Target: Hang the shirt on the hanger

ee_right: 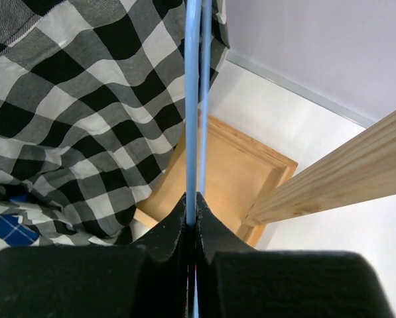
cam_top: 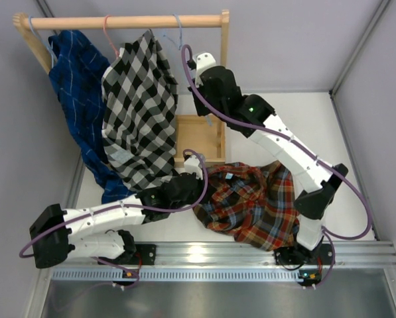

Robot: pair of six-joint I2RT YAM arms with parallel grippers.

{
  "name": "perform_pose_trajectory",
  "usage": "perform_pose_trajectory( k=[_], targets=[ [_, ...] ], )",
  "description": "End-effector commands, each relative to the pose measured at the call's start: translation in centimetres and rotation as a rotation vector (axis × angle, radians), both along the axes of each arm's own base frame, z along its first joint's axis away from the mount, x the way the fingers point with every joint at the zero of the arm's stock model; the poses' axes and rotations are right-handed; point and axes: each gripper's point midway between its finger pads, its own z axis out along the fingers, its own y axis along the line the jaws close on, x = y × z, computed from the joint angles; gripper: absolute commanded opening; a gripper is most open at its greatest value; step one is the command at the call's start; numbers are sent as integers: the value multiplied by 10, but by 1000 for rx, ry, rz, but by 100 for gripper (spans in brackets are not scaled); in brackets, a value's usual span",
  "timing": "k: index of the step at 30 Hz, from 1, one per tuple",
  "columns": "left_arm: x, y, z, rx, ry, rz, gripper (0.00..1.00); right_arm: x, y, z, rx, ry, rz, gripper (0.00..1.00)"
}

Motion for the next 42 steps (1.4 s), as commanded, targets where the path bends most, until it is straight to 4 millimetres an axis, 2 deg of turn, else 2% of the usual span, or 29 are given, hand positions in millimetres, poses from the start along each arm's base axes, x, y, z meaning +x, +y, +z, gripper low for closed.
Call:
perform_pose_trajectory(
  k=[1, 5, 9, 12, 13, 14, 19, 22, 26, 28, 29, 30, 31, 32, 33, 34, 36, 37, 38, 39, 40, 41, 42],
  targets=[
    [6, -3, 15, -43, -36, 10, 0, 2, -9, 31, 56, -51, -24, 0],
    [7, -2, 16, -33, -42, 12, 0, -4, -13, 54, 121, -95, -22, 0],
    [8, -3, 18, -38, -44, 17, 0, -11, -18, 87, 195, -168, -4, 0],
    [7, -3, 20, -47, -41, 16, 0, -15, -16, 97, 226, -197, 33, 0],
    [7, -3, 20, -51, -40, 17, 0, -19, -19, 110, 259, -225, 36, 0],
    [7, -2, 20, -49, -40, 23, 0, -20, -20, 111, 266, -230, 38, 0],
    [10, -2, 29, -66, -56, 32, 0, -33, -31, 141, 330, -281, 51, 0],
    [7, 2, 29, -61, -45, 36, 0, -40, -40, 149, 355, -297, 52, 0],
    [10, 8, 23, -50, -34, 76, 0, -46, -45, 145, 351, -297, 71, 0],
    [15, 10, 28, -47, -40, 105, 0, -58, -51, 151, 363, -305, 108, 0],
    [16, 11, 27, -36, -39, 112, 0, -62, -51, 144, 356, -292, 120, 0],
    [16, 12, 27, -24, -36, 121, 0, -73, -62, 153, 374, -305, 134, 0],
    [21, 14, 31, -24, -46, 143, 0, -79, -64, 152, 375, -306, 149, 0],
    [23, 15, 30, -14, -46, 153, 0, -82, -66, 141, 361, -287, 158, 0],
    [24, 16, 30, -6, -44, 159, 0, -96, -75, 145, 371, -290, 181, 0],
    [28, 17, 30, -4, -43, 170, 0, -99, -76, 130, 345, -262, 193, 0],
    [32, 14, 33, -2, -42, 159, 0, -119, -92, 125, 335, -256, 222, 0],
    [38, 14, 33, 3, -42, 164, 0, -121, -93, 97, 287, -206, 226, 0],
    [41, 11, 38, -2, -43, 157, 0, -127, -101, 89, 279, -193, 222, 0],
    [50, 13, 34, 17, -36, 167, 0, -143, -122, 93, 297, -215, 209, 0],
    [53, 14, 33, 22, -25, 164, 0, -147, -129, 58, 245, -152, 198, 0],
    [56, 14, 33, 21, -17, 158, 0, -157, -141, 49, 233, -141, 191, 0],
    [56, 11, 34, 5, 2, 132, 0, -175, -162, 49, 247, -157, 187, 0]
  ],
)
